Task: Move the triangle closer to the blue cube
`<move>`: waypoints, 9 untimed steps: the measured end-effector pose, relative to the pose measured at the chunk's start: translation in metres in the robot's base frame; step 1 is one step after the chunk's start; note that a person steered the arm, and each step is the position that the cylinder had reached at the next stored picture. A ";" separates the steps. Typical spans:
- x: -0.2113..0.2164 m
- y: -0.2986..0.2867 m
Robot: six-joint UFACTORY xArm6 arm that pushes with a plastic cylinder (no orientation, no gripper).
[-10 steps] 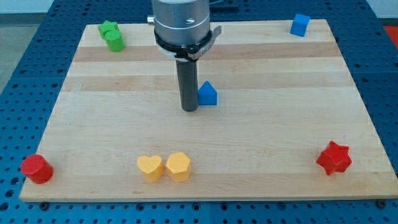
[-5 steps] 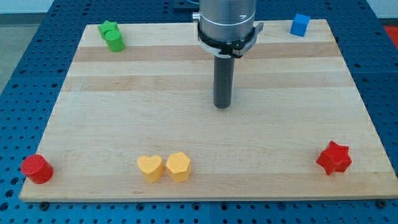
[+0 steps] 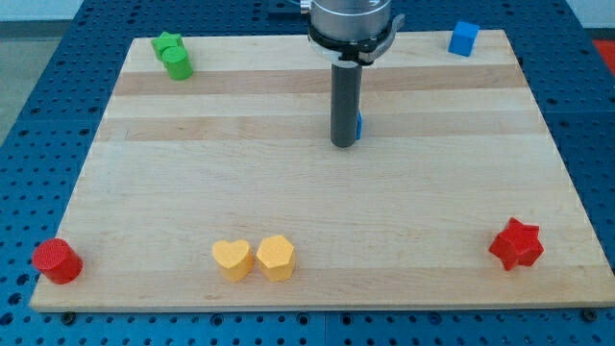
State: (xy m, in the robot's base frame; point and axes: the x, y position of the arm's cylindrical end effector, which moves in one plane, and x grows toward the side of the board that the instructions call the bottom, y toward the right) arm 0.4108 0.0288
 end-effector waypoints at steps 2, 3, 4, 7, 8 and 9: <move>-0.009 0.024; -0.017 0.024; -0.029 0.023; -0.037 -0.003; -0.059 0.009; -0.076 0.015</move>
State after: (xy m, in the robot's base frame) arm 0.3351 0.0433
